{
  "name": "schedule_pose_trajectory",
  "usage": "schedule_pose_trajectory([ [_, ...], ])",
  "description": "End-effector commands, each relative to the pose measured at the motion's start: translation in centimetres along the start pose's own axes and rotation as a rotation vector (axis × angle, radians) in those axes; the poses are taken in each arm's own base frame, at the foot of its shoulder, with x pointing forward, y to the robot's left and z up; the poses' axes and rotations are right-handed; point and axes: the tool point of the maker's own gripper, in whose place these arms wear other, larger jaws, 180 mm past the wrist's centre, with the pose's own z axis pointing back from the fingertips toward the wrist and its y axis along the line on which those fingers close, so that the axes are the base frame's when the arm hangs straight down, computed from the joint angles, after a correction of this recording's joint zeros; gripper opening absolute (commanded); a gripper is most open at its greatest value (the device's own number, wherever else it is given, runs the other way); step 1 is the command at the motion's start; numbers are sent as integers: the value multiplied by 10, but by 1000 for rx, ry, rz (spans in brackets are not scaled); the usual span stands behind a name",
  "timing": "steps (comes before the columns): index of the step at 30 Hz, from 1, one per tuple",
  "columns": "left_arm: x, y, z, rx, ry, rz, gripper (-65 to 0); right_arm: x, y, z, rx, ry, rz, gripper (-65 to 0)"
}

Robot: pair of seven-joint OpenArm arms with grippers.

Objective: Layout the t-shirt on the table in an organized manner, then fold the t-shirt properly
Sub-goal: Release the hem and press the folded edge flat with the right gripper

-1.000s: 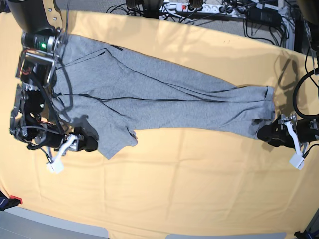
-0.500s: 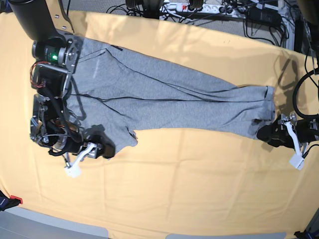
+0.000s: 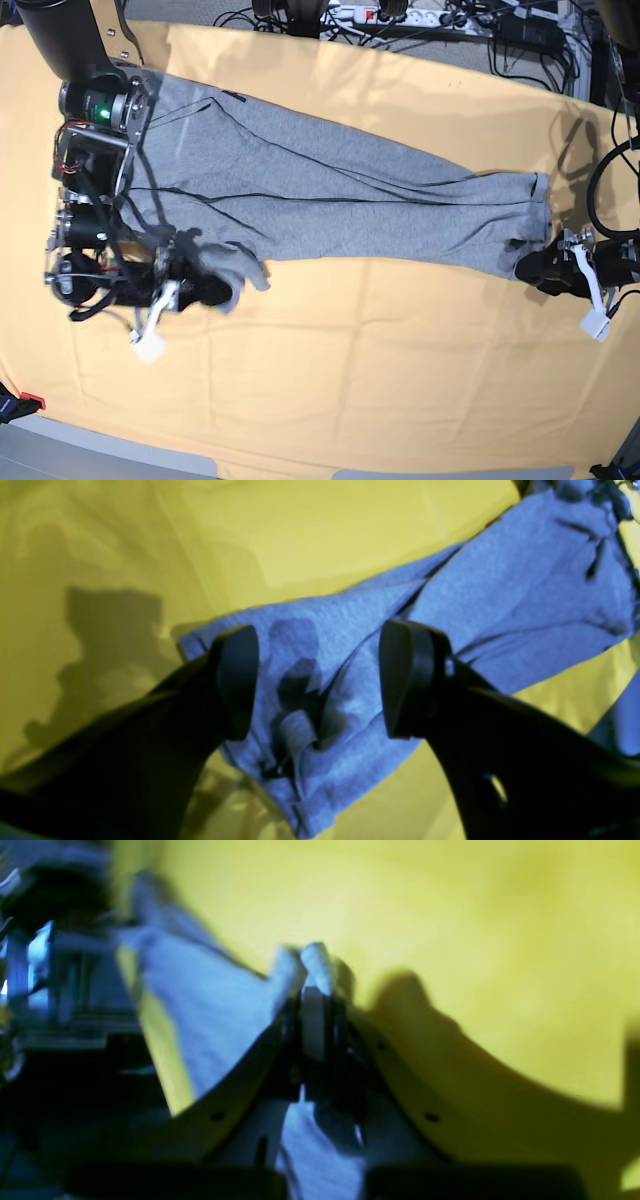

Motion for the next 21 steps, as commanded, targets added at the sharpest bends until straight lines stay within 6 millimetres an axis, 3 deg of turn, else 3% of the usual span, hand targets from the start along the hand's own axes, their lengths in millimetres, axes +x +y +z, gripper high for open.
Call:
schedule_pose_trajectory([
  [1,21,1,14,12,-55,-31,-260,39,20,16,53,-124,74,-650],
  [3,21,1,14,12,-55,-31,-260,47,42,33,111,-203,134,-650],
  [6,21,1,14,11,-58,-31,-260,31,62,49,95,-209,238,-650],
  [14,23,1,14,11,-68,-32,-260,-55,95,71,16,-69,375,-650],
  [21,24,2,15,13,-69,-33,-260,-116,111,85,-27,68,402,-650],
])
